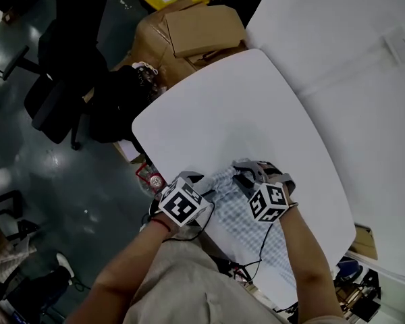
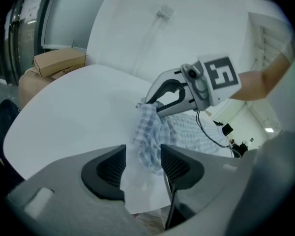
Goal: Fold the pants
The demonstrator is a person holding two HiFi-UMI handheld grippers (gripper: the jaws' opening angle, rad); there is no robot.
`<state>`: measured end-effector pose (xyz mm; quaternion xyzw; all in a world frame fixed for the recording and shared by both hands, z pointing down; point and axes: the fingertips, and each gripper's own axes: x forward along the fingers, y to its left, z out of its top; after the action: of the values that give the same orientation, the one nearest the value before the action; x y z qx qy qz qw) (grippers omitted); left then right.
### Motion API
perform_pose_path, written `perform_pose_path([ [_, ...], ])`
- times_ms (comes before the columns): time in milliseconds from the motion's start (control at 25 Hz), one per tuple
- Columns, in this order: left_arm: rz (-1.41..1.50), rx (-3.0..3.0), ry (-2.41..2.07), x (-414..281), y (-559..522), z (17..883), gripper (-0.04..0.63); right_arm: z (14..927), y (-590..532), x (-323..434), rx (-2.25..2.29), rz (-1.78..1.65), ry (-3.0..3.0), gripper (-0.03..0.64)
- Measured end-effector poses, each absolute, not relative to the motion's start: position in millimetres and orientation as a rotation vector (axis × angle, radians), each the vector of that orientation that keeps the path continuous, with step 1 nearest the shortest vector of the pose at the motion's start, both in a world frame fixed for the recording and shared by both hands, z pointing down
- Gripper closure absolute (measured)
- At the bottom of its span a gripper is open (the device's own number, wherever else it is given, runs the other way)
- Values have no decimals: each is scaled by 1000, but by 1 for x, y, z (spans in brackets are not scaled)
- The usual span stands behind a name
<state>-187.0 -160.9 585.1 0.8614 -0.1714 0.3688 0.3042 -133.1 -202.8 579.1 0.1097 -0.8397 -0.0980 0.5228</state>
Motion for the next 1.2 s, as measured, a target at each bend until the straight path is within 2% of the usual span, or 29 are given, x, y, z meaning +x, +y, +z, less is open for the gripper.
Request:
perform_pose_path([
  [160,858,2385,-299,-180,-166,557,336,547,-191,-119,381,-469,-2011,531],
  [360,830,2442,-57,-161,-163,551,323,512,-182,-115,498,-699,-1987,531],
  [520,765,2506,177,-146,-151,546,282,486,-169,-123,540,-873,-1985,531],
  [760,817,2569,358,-148,-136,539,227,477,-147,-120,500,-1003,-1957,529],
  [1200,821,2529,776,-119,-128,521,216,461,-138,-134,348,-1153,-1952,529],
])
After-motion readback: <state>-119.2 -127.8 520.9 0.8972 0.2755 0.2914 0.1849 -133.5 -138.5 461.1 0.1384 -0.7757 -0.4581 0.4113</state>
